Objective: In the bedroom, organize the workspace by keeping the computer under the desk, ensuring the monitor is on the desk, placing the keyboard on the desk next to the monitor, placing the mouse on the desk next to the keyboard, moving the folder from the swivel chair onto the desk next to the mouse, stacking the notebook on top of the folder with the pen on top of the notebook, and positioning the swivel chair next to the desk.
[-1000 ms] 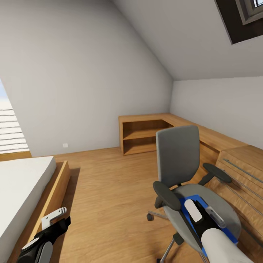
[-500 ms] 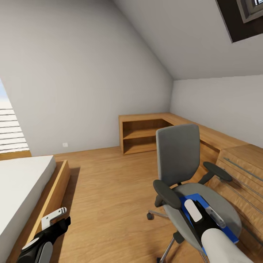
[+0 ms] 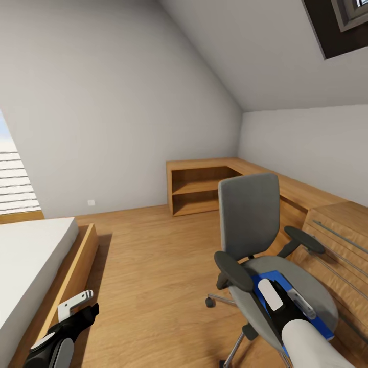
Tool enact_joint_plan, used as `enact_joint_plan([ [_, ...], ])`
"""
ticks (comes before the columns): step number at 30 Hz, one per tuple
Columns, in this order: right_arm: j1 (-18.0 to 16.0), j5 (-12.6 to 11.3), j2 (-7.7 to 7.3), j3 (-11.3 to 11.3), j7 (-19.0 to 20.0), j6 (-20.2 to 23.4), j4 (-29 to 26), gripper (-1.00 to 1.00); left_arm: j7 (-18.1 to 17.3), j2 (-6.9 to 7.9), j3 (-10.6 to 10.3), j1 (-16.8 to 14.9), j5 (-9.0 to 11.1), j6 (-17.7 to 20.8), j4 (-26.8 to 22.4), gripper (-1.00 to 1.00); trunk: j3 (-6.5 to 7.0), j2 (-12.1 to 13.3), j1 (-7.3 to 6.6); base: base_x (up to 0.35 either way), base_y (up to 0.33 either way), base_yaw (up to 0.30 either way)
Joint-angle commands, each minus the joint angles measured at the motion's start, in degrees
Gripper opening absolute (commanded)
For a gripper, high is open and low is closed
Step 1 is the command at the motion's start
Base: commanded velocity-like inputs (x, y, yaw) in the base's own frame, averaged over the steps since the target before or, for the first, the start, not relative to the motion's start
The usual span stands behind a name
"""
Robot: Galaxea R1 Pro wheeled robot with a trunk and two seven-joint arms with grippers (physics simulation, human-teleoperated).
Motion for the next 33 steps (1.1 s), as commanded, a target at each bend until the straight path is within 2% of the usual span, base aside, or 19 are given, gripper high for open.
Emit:
enact_joint_plan([
  [1,-0.02,-0.13,-0.01,0.00,-0.23,0.36,-0.10,1.00,0.43,-0.03,0.04,-0.04,0.61,0.19,-0.07,1.00,-0.25,-0.45,0.22,0.000,0.000,0.000],
  [7,-0.02,-0.13,-0.01,0.00,-0.23,0.36,-0.10,1.00,0.43,-0.03,0.04,-0.04,0.61,0.19,-0.06,1.00,-1.32,-2.85,1.54,0.000,0.000,0.000],
  [20,-0.02,-0.13,-0.01,0.00,-0.23,0.36,-0.10,1.00,0.43,-0.03,0.04,-0.05,0.61,0.19,-0.06,1.00,-1.32,-2.85,1.54,0.000,0.000,0.000],
  [26,-0.02,-0.13,-0.01,0.00,-0.23,0.36,-0.10,1.00,0.43,-0.03,0.04,-0.08,0.61,0.19,-0.05,1.00,-2.40,-5.26,2.86,0.000,0.000,0.000],
  [33,-0.02,-0.13,-0.01,0.00,-0.23,0.36,-0.10,1.00,0.43,-0.03,0.04,-0.04,0.61,0.19,-0.08,1.00,-2.40,-5.26,2.86,0.000,0.000,0.000],
])
